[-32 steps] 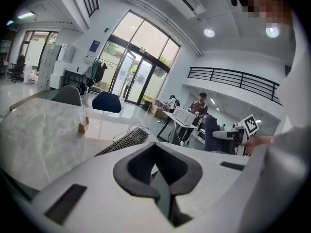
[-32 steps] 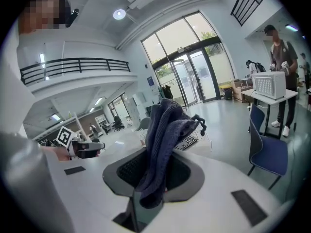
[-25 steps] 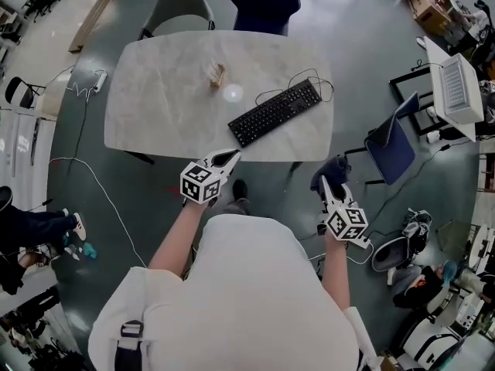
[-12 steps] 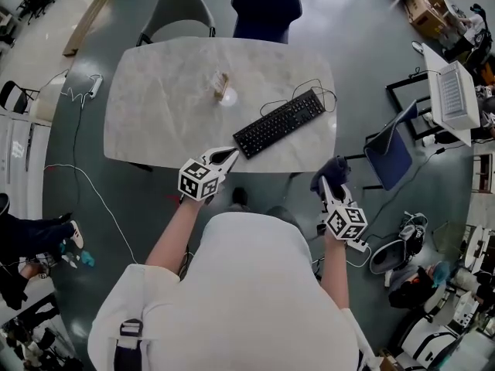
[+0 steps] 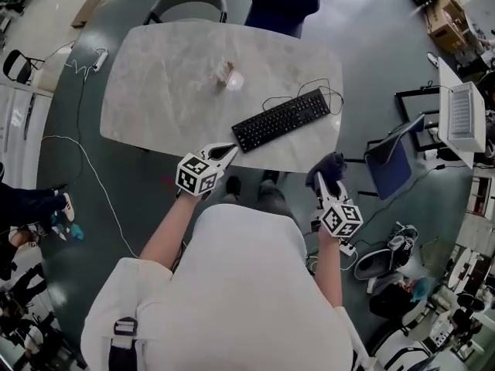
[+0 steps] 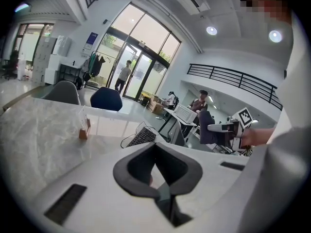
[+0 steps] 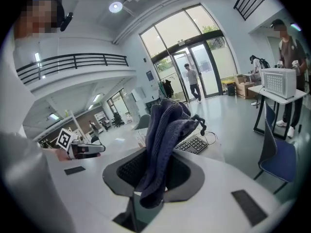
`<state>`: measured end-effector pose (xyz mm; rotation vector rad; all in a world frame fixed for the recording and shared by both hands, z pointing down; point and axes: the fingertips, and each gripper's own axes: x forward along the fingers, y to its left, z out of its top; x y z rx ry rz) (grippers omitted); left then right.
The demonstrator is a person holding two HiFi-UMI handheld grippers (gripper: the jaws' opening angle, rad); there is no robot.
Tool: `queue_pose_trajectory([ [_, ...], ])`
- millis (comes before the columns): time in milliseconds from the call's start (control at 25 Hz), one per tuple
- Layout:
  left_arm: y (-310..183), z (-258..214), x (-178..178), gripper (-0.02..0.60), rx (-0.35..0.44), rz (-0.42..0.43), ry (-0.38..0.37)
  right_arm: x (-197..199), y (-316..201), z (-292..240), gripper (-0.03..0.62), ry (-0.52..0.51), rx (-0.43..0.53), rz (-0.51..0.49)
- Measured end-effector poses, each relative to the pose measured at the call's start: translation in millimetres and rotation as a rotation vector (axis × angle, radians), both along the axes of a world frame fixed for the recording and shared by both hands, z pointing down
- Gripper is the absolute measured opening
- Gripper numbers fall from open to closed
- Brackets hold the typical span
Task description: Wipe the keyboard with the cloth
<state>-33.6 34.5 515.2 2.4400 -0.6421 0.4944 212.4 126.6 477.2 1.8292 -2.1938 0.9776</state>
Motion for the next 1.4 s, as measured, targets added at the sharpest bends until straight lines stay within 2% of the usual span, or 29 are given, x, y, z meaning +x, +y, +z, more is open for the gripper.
queue_pose_trajectory([
  [240, -14.5, 3.3, 12.6, 0.006, -0.025, -0.102, -0.014, 17.4, -41.0, 9.5, 0.098, -0.031, -0.022, -0.109],
  [560, -19.2, 17.8, 26.7, 0.006, -0.068, -0.245, -0.036, 12.7, -84.1, 40.4, 0.098, -0.031, -0.082, -0.337],
  [1000, 0.0, 49.4, 13.8, 0.006, -0.149, -0.482, -0.074, -31.0, -125.5, 80.8, 0.098, -0.069, -0.204, -0.683],
  [1240, 19.9, 62.1, 14.3, 0.006, -0.201, -0.606, -0.084, -60.0, -134.1, 109.4, 0.098, -0.137, -0.238, -0.824],
  [1400, 32.2, 67.6, 14.7, 0.006, -0.225, -0.655, -0.087, -77.5, -128.1, 124.7, 0.098, -0.16, -0.281, -0.913],
])
